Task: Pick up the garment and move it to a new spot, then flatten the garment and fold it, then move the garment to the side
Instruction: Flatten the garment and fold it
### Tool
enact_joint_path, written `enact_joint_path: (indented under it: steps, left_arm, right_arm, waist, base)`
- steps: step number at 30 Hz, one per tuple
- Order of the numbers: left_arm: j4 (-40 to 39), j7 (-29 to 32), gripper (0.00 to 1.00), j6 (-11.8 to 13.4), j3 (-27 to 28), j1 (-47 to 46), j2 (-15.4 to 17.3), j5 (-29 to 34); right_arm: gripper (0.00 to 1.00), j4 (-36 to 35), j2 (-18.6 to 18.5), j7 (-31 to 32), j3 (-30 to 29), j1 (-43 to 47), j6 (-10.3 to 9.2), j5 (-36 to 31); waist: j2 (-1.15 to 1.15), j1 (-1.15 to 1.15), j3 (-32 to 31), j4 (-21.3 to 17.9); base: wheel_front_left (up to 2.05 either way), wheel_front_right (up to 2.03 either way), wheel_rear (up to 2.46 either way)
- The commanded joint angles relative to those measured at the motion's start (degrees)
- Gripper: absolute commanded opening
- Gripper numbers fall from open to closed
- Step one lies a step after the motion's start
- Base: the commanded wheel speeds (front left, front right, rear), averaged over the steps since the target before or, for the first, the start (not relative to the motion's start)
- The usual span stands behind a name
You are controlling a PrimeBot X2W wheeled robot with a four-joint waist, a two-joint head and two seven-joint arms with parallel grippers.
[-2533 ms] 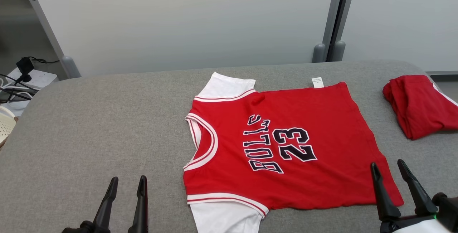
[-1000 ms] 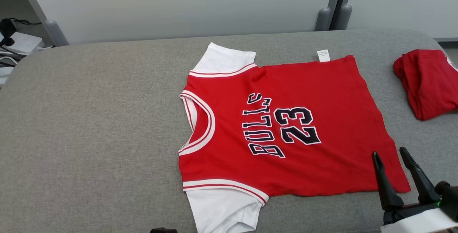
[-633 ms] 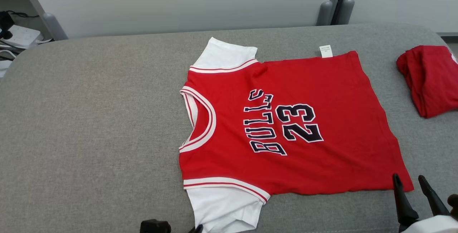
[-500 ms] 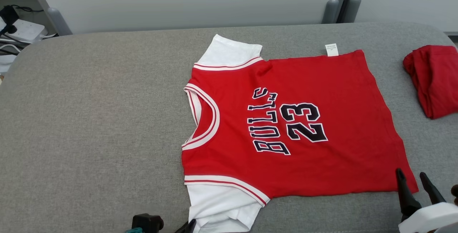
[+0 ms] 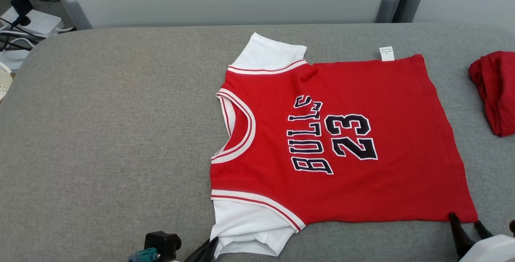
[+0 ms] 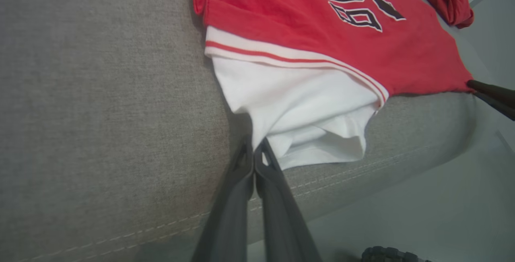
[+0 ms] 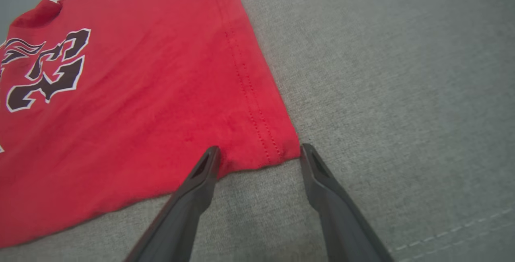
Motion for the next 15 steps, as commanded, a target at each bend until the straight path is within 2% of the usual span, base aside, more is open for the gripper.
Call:
enact_joint_path:
  steps: [1,2,3,4,5,6,7,15]
  left_arm:
    - [-1.7,0.0,0.00,0.5,1.9,-1.1,0.9,-0.1]
    - [-1.9,0.0,0.00,0.5,1.9,-1.0,0.9,-0.2]
    - [-2.1,0.1,0.00,0.6,1.8,-1.0,1.0,-0.2]
    - [-2.2,0.2,0.00,0.6,1.8,-1.0,1.1,-0.2]
    - [-2.4,0.1,0.00,0.7,1.7,-1.0,1.2,-0.1]
    - [-2.6,0.1,0.00,0.7,1.8,-1.1,1.1,-0.2]
    - [-2.7,0.1,0.00,0.7,1.7,-1.2,1.2,-0.1]
    - [-3.1,-0.1,0.00,0.9,1.8,-0.9,1.6,-0.6]
  right_arm:
    - [1.00,-0.3,-1.6,-1.0,1.4,-0.7,0.00,0.5]
    - [1.00,0.1,-1.6,-1.2,1.7,-0.9,0.00,0.8]
    - [0.91,0.5,-1.6,-1.4,2.0,-1.1,0.00,1.1]
    - [0.56,0.9,-1.7,-1.5,2.4,-1.4,0.00,1.4]
    - [0.38,1.3,-1.8,-1.6,2.8,-1.7,0.00,1.7]
    - [0.25,1.6,-2.0,-1.9,3.4,-2.1,0.00,1.6]
    - [0.00,1.9,-2.2,-2.3,3.8,-2.3,0.00,1.6]
    - [0.00,3.2,-4.3,-5.3,6.9,-3.2,0.00,2.8]
  waist:
    - [0.00,0.00,0.1,-0.2]
    - [0.00,0.00,0.1,-0.2]
    - [0.00,0.00,0.1,-0.3]
    - [0.00,0.00,0.2,-0.4]
    - [0.00,0.00,0.2,-0.4]
    - [0.00,0.00,0.3,-0.5]
    - [0.00,0.00,0.3,-0.5]
    - [0.00,0.00,-0.4,-0.9]
  base:
    - [0.00,0.00,0.00]
    - [0.00,0.00,0.00]
    - [0.00,0.00,0.00]
    - [0.00,0.00,0.00]
    - [0.00,0.00,0.00]
    - [0.00,0.00,0.00]
    - [0.00,0.00,0.00]
    - [0.00,0.00,0.00]
